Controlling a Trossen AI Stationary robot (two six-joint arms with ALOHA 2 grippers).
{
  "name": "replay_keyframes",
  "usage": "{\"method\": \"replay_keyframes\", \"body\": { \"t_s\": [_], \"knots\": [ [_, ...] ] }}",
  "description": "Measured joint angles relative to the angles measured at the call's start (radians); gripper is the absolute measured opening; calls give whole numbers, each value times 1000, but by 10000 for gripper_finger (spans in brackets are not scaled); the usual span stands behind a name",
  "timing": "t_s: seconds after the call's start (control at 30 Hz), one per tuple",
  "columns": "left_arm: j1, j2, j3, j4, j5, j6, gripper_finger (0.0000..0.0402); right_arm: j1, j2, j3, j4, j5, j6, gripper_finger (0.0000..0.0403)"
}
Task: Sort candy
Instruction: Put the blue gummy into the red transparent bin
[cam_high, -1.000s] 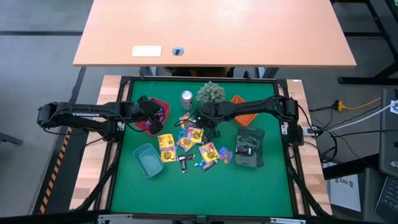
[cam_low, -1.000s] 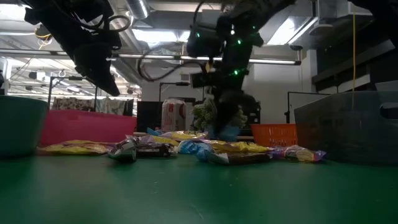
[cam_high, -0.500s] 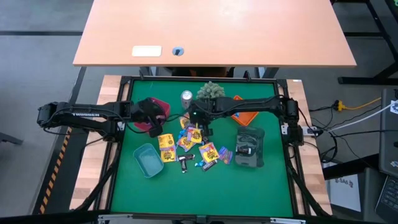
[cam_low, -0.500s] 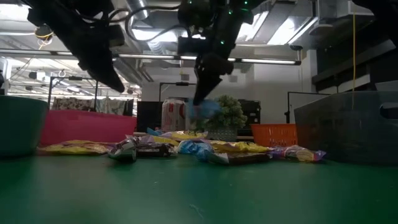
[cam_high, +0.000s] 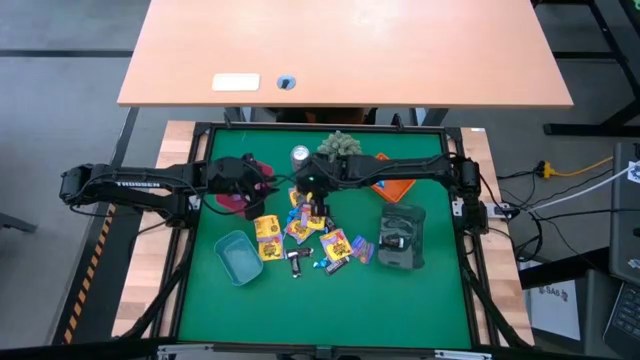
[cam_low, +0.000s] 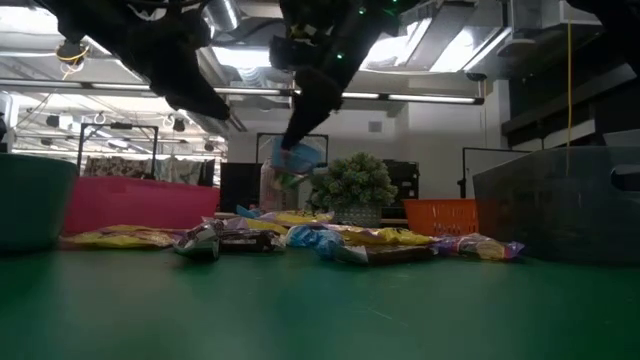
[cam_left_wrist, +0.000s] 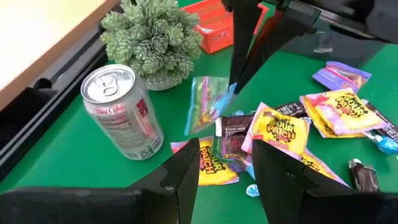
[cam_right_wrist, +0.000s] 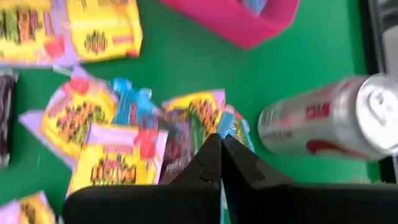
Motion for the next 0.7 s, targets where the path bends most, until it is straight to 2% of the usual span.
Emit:
{"method": "replay_keyframes", "body": {
  "t_s": [0.37,0.57,0.7],
  "knots": [
    [0,0,0,2,0,2,135,0,0,0,219,-75,1,0],
    [0,0,0,1,0,16,135,0,0,0,298,-77,-6,0],
    [0,0,0,1,-7,17,135,0,0,1,327,-122,-29,0]
  ]
}}
